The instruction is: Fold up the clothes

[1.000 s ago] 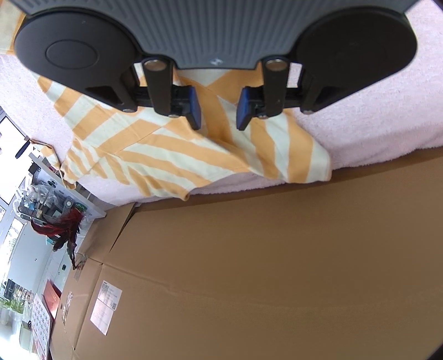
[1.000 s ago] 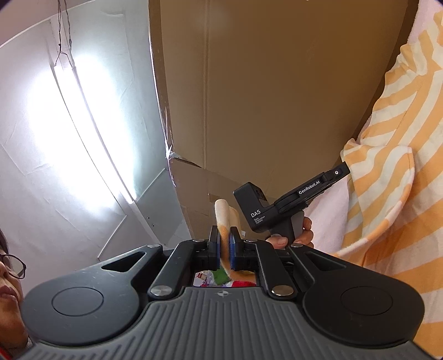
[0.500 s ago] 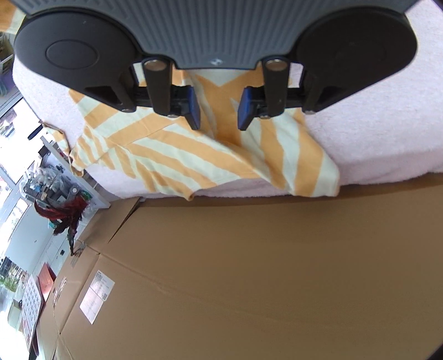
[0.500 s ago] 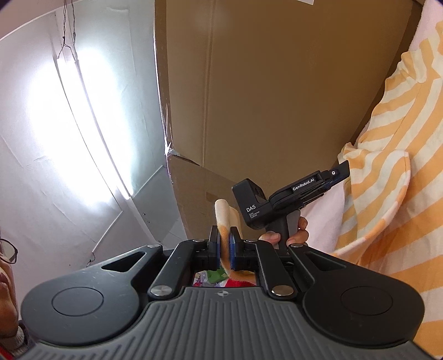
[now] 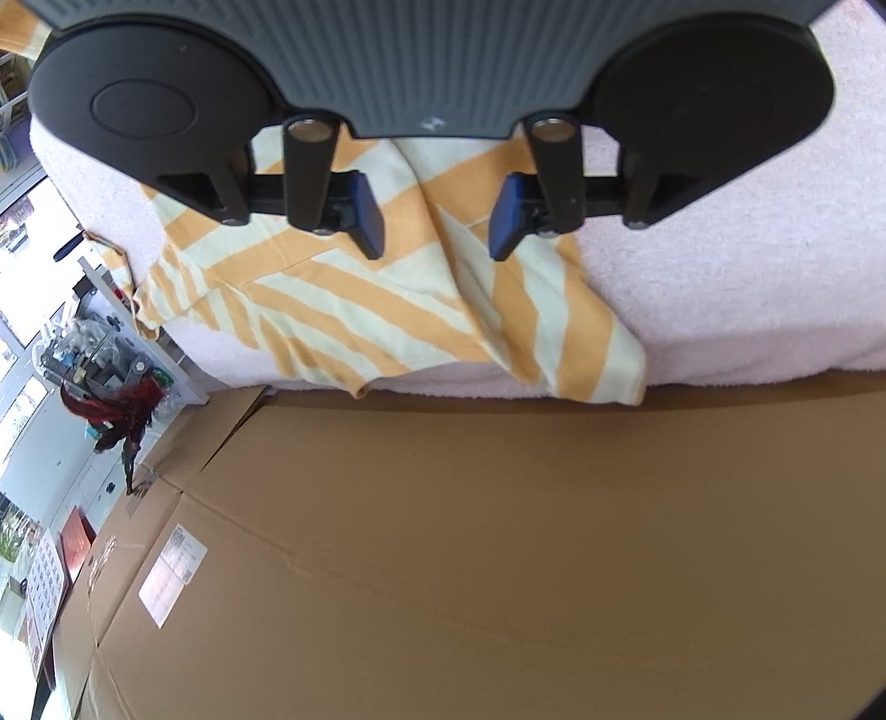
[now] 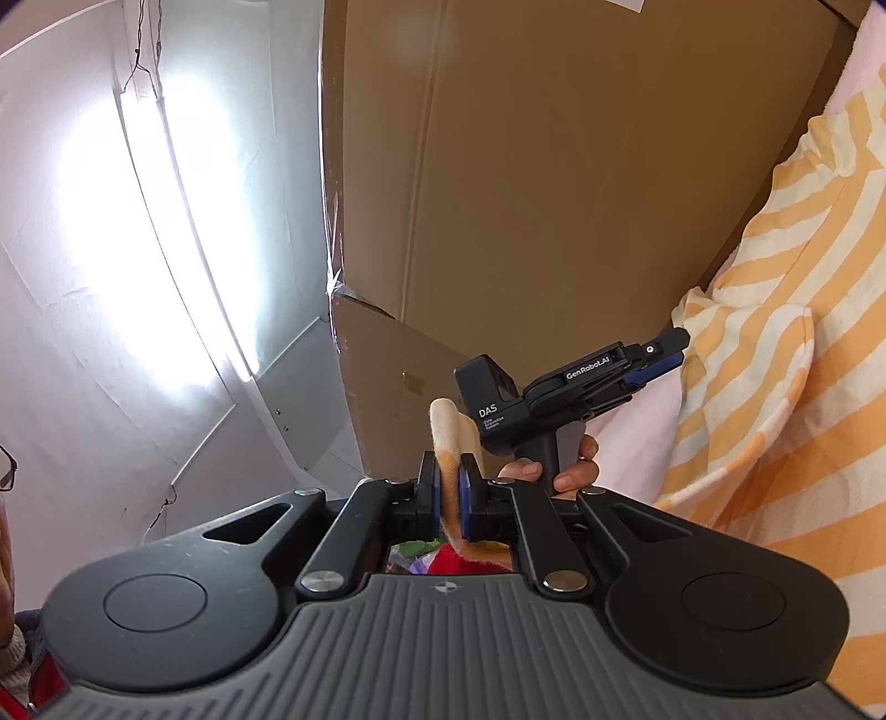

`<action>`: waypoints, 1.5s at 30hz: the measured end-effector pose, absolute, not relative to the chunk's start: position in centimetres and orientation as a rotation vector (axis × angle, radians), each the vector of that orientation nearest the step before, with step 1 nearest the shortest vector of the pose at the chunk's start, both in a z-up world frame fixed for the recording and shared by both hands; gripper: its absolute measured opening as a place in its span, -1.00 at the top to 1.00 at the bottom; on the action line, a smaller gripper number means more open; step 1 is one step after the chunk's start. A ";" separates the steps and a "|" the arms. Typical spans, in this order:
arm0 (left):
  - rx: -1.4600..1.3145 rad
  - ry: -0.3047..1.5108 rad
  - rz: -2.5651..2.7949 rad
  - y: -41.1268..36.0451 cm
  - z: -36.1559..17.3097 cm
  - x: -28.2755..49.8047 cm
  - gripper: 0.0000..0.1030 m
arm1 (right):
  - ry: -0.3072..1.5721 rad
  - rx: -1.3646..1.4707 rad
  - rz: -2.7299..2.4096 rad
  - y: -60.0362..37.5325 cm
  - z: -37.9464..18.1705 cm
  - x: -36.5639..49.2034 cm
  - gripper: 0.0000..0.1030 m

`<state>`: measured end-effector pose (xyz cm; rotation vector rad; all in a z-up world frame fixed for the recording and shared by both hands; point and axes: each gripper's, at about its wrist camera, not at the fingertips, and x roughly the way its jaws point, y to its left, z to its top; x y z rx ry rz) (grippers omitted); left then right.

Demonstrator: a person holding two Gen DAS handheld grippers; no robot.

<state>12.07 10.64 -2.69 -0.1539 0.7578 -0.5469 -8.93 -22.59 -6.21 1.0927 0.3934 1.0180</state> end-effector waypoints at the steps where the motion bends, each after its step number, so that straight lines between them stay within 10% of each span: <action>1: -0.160 0.760 -0.549 10.5 -2.9 12.2 0.06 | 0.391 1.090 1.019 -22.6 -6.2 -9.0 0.85; 7: -0.117 0.760 -0.543 9.1 -3.3 12.5 1.00 | 0.383 1.078 1.010 -22.8 -5.9 -9.3 0.85; 45: -0.058 0.709 -0.478 11.6 -2.0 10.3 1.00 | 0.460 1.128 1.150 -22.0 -7.4 -11.7 0.85</action>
